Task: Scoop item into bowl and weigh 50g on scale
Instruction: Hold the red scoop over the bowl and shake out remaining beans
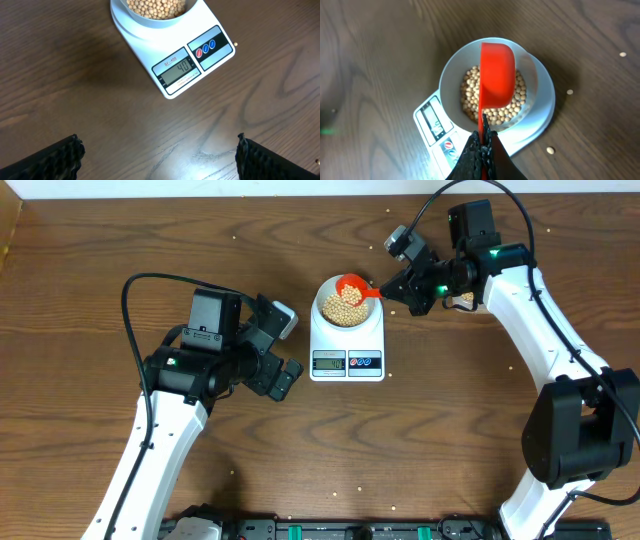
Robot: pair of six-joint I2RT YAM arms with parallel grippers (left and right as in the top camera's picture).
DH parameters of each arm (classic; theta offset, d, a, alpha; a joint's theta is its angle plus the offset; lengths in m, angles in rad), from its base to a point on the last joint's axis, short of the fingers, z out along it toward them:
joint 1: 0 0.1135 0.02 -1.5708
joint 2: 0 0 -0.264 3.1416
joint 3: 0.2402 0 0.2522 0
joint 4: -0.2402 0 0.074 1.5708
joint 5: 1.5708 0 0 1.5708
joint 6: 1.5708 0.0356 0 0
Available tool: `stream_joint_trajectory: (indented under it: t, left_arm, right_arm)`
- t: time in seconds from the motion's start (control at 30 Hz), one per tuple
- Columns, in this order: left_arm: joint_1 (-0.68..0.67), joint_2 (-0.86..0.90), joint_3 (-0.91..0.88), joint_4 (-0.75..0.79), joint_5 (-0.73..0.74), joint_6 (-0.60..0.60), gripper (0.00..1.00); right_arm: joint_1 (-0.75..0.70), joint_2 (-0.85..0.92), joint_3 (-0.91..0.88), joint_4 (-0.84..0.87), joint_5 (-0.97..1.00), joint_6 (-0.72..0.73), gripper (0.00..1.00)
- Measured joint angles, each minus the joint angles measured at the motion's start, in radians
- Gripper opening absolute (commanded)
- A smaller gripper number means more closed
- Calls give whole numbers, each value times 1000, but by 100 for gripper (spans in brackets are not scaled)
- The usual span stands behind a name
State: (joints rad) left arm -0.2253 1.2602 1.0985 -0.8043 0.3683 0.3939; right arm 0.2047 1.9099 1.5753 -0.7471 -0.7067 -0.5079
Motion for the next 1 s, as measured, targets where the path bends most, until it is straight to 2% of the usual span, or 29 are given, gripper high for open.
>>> stream_joint_trajectory:
  t: [1.0]
  left_arm:
    - [0,0,0,0,0,0,99]
  right_arm:
    - [1,0,0,-2,-42,-19,1]
